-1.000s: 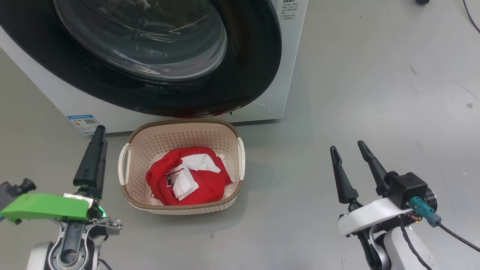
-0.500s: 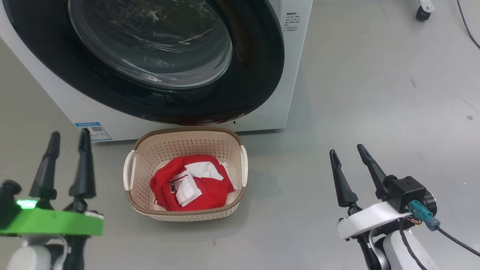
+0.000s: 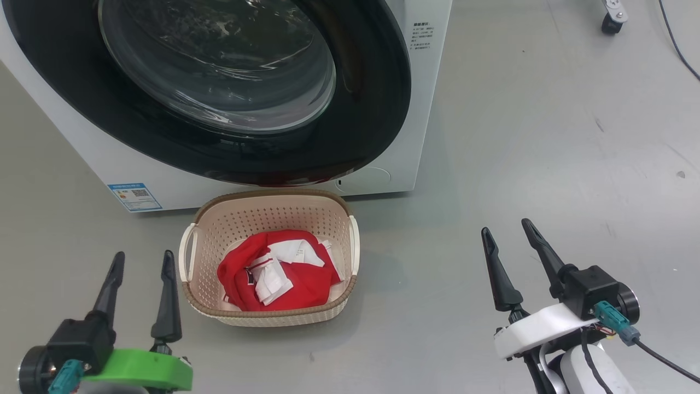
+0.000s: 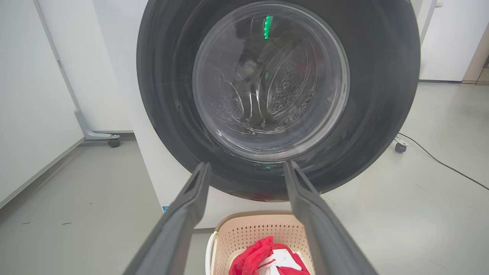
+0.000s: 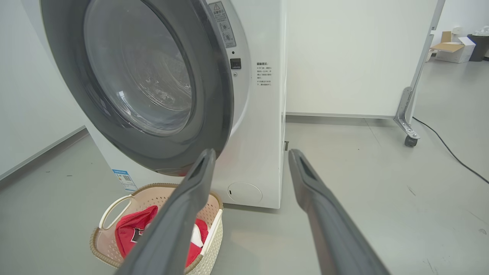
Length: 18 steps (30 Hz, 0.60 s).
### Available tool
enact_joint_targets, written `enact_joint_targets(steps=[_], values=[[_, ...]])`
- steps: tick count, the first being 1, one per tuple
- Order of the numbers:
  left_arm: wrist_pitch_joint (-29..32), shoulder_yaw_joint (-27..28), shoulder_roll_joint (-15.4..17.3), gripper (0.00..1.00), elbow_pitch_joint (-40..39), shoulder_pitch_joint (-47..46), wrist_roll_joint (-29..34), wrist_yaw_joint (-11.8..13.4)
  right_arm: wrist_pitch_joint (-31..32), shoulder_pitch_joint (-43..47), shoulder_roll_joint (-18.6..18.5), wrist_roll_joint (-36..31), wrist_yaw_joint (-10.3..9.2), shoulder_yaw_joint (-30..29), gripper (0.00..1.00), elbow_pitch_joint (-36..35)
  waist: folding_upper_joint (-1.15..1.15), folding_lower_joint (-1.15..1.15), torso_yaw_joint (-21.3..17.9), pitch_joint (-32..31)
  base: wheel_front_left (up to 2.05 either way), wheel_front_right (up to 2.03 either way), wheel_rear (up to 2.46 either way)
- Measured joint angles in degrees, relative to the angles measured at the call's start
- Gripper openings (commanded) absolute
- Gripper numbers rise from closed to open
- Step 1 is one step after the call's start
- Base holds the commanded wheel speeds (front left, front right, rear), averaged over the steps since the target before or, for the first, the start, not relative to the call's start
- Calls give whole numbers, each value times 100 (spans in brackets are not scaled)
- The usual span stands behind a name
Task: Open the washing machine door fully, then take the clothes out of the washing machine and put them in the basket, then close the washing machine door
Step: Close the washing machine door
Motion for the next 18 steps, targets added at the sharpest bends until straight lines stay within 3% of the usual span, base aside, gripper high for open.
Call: enact_joint_targets(steps=[18], values=[[-56,-168,-388,100,257,113,235,164,0,197,0,-103,-60,-40,100,14,0,0,37,-138,0,0,0]])
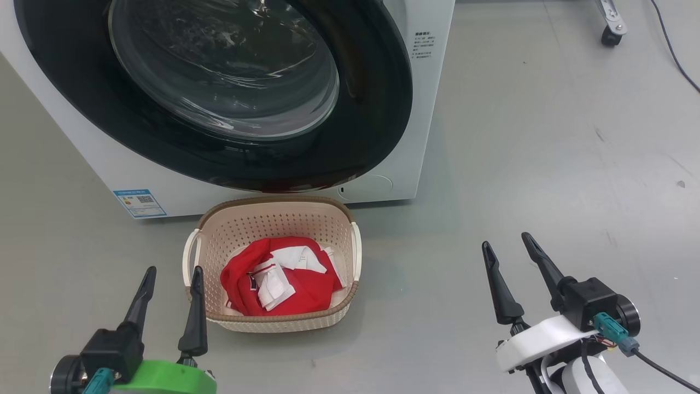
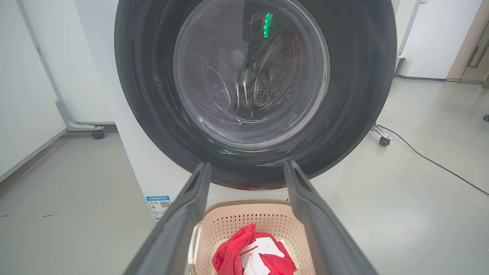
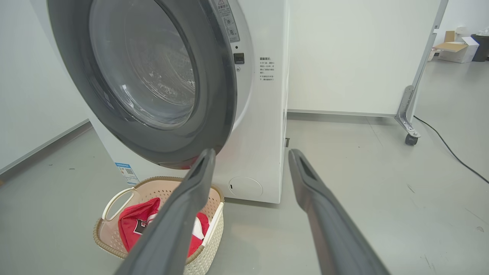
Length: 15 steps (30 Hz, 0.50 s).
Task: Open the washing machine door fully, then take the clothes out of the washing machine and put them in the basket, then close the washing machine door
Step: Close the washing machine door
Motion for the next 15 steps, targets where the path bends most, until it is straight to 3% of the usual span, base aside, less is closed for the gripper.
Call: enact_joint_targets(steps=[11,12,14,15], values=[[-2,7,-60,100,86,2,92,29,0,10,7,0,-5,-43,100,22,0,0,10,-50,0,0,0],[-2,7,-60,100,91,2,96,36,0,10,8,0,-5,-46,86,23,0,0,11,-55,0,0,0],[-2,5,-60,100,101,2,107,38,0,11,11,1,-7,-54,10,26,0,0,13,-64,0,0,0],[-2,5,-60,100,109,2,119,40,0,12,14,2,-40,-55,0,30,0,0,14,-69,0,0,0]])
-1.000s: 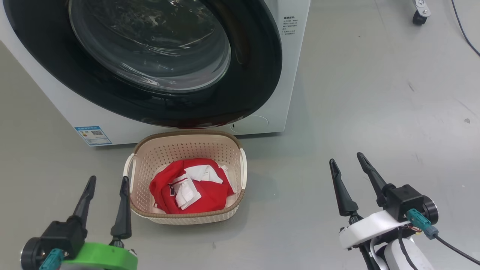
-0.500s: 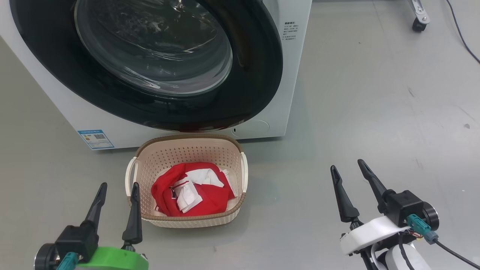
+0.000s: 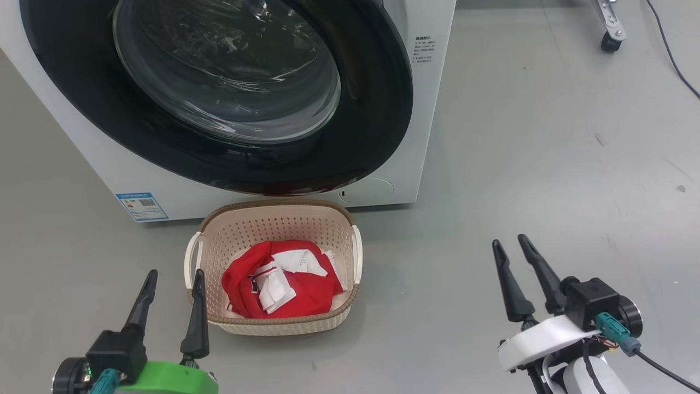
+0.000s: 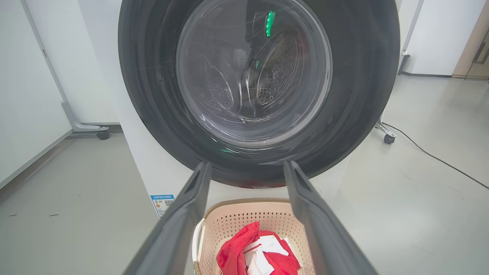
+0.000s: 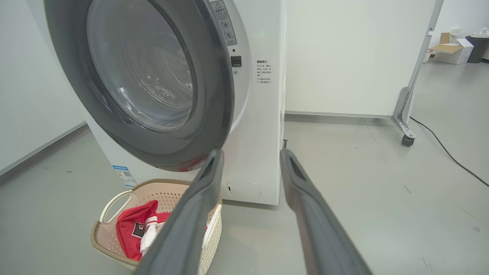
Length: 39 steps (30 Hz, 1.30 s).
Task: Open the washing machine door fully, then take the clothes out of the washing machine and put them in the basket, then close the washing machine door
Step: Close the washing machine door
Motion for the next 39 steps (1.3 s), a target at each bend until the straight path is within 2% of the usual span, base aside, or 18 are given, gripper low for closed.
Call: enact_joint_targets(steps=[14,24,39], values=[[-5,-12,-57,100,14,-1,75,13,0,21,13,9,-5,-15,0,48,0,0,30,-20,0,0,0],[-7,-137,-152,100,14,-13,79,13,0,-69,-64,11,65,-103,0,97,0,0,245,48,0,0,0],[-56,-229,-244,100,-65,-303,134,13,43,-1280,-348,-44,255,-26,0,343,0,0,839,440,0,0,0]])
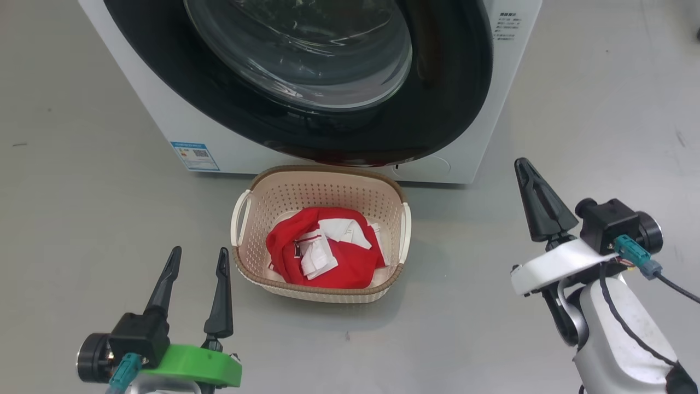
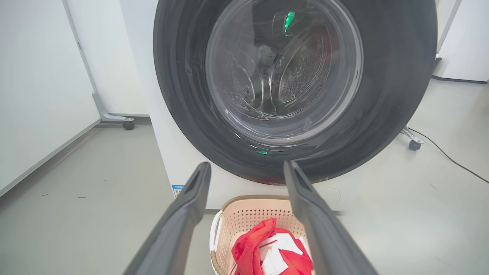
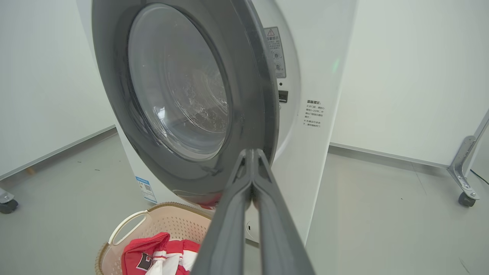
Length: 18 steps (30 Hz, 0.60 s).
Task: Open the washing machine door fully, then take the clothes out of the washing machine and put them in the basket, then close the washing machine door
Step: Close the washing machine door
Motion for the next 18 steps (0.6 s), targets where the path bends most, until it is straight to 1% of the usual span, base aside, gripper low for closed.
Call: enact_joint_targets(steps=[2,6,8,13,18], values=[[0,-8,-34,100,-30,-46,0,0,55,-198,-32,-10,44,48,0,56,0,0,68,87,0,0,0],[-1,-52,-70,100,-55,-161,0,-1,104,-609,-71,-66,52,125,0,109,0,0,205,277,0,0,0],[-2,-81,-92,100,-54,-227,0,-1,140,-817,-100,-109,94,138,0,144,0,0,275,368,0,0,0],[-45,-191,-152,100,-48,-398,0,-8,225,-1278,-205,-113,100,130,0,293,0,0,465,590,0,0,0],[-51,-258,-221,100,-47,-602,0,-77,339,-1697,-282,-114,120,135,0,464,0,0,656,811,0,0,0]])
